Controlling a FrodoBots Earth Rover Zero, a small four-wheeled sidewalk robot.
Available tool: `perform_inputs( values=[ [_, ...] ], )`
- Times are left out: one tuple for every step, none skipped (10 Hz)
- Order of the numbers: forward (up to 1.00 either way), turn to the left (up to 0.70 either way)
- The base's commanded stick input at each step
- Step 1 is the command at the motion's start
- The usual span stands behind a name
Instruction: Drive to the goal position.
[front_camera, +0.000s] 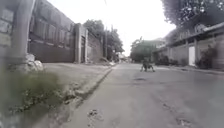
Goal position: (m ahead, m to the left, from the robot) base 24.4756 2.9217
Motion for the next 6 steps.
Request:
perform_inputs(
  values=[
    [0.65,-0.14],
    [0.65,-0.04],
    [0.65,0.0],
    [0.65,0.0],
    [0.65,0.0],
    [0.65,0.0]
  ],
)
